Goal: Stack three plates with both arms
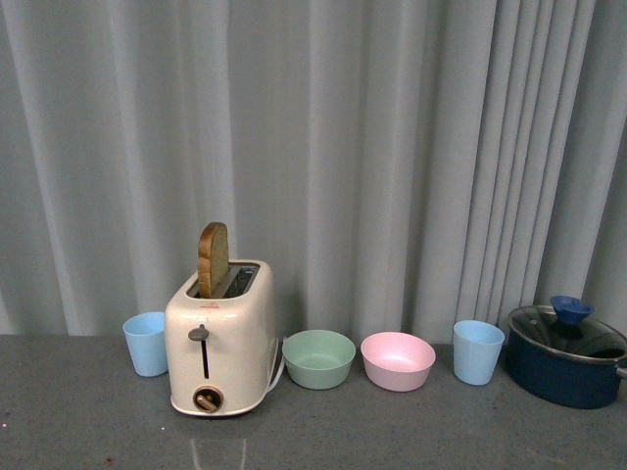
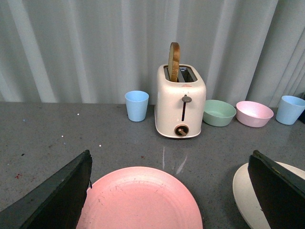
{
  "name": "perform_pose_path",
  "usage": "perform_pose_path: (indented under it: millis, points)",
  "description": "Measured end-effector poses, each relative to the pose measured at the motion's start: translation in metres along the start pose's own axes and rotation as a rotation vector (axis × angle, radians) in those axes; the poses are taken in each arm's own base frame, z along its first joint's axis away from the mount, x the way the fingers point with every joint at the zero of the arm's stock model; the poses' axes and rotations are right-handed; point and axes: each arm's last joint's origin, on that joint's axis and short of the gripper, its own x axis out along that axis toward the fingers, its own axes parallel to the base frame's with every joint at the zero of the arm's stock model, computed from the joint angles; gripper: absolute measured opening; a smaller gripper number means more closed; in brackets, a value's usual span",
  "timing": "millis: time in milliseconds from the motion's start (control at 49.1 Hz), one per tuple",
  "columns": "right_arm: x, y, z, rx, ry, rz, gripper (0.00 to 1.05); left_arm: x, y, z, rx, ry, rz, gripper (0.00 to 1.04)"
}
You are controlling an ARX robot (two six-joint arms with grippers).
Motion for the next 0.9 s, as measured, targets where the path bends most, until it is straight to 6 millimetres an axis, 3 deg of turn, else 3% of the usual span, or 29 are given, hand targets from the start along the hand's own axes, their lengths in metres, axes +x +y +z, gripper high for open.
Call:
perform_pose_path:
  millis: [896]
  points:
    - [0.0, 0.0, 0.0, 0.0, 0.0, 0.0, 0.97, 0.0, 0.0, 0.0, 0.0, 0.0, 0.0, 0.98]
